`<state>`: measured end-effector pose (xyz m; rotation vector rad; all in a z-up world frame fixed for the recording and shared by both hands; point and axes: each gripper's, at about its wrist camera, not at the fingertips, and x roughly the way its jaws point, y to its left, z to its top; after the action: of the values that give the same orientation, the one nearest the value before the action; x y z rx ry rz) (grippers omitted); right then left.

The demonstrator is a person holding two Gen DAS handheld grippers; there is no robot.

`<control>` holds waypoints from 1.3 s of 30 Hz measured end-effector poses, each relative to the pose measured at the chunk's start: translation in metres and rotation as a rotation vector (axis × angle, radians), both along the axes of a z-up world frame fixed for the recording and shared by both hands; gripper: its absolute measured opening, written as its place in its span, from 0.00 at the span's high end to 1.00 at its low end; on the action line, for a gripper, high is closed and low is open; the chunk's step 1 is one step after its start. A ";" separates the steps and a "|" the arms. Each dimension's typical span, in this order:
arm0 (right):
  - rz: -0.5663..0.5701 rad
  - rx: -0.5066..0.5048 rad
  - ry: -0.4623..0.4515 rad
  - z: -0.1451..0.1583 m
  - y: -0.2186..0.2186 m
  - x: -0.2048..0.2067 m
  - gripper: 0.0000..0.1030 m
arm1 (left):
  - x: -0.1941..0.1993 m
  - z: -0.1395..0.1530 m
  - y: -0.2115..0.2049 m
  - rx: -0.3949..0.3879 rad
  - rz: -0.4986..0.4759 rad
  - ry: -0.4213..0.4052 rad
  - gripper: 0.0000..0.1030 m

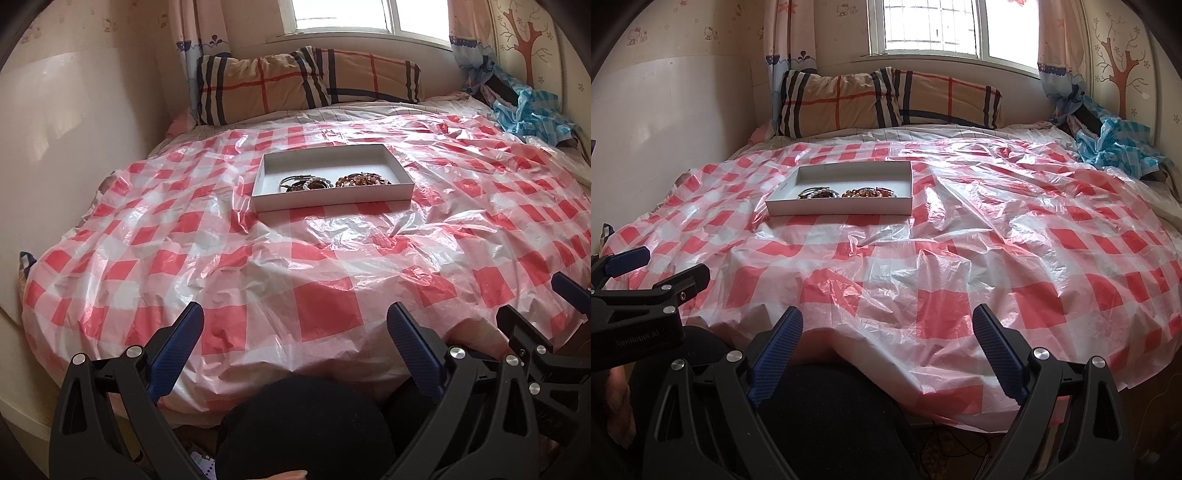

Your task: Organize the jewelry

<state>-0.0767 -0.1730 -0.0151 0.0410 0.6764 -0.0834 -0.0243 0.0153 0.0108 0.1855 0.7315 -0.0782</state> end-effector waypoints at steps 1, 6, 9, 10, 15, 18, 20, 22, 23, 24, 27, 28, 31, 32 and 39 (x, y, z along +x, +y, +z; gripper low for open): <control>0.000 0.000 0.000 0.000 0.000 0.000 0.13 | 0.000 0.000 0.000 -0.002 0.001 0.001 0.07; 0.001 -0.002 0.000 0.000 0.000 0.000 0.13 | -0.002 0.000 0.000 -0.008 0.000 -0.001 0.07; 0.001 -0.002 0.001 0.000 0.000 0.000 0.13 | -0.001 0.000 0.001 -0.008 0.000 -0.001 0.07; 0.001 -0.002 0.001 0.000 0.000 0.000 0.13 | -0.001 0.000 0.001 -0.008 -0.001 -0.001 0.07; 0.000 -0.002 0.001 0.000 0.001 0.000 0.13 | -0.002 0.000 0.001 -0.013 0.001 0.002 0.07; 0.001 -0.003 0.001 0.000 0.001 0.000 0.13 | -0.001 0.001 0.002 -0.014 0.002 0.002 0.07; 0.000 -0.003 0.001 0.000 0.001 0.000 0.13 | -0.001 0.001 0.002 -0.014 0.000 0.002 0.07; 0.000 -0.003 0.001 0.000 0.001 0.000 0.13 | -0.001 0.001 0.002 -0.014 0.001 0.002 0.07; 0.000 -0.003 0.001 0.000 0.001 0.000 0.13 | -0.001 0.001 0.002 -0.014 0.001 0.002 0.07; 0.001 -0.003 0.001 0.000 0.001 0.000 0.13 | -0.001 0.001 0.002 -0.015 0.001 0.003 0.07; 0.001 -0.004 0.001 0.000 0.001 0.000 0.13 | -0.001 0.001 0.003 -0.016 0.001 0.003 0.07; 0.001 -0.004 0.001 0.000 0.001 0.000 0.13 | 0.000 0.001 0.003 -0.015 0.001 0.003 0.07; 0.001 -0.004 0.001 0.000 0.001 0.000 0.13 | -0.001 0.001 0.003 -0.016 0.001 0.004 0.07; 0.001 -0.004 0.001 0.000 0.001 0.000 0.13 | -0.001 0.001 0.003 -0.016 0.001 0.003 0.07; 0.001 -0.005 0.001 0.000 0.002 0.001 0.13 | -0.001 0.000 0.003 -0.017 0.001 0.004 0.07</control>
<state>-0.0762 -0.1714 -0.0150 0.0358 0.6776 -0.0844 -0.0250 0.0181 0.0110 0.1686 0.7349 -0.0841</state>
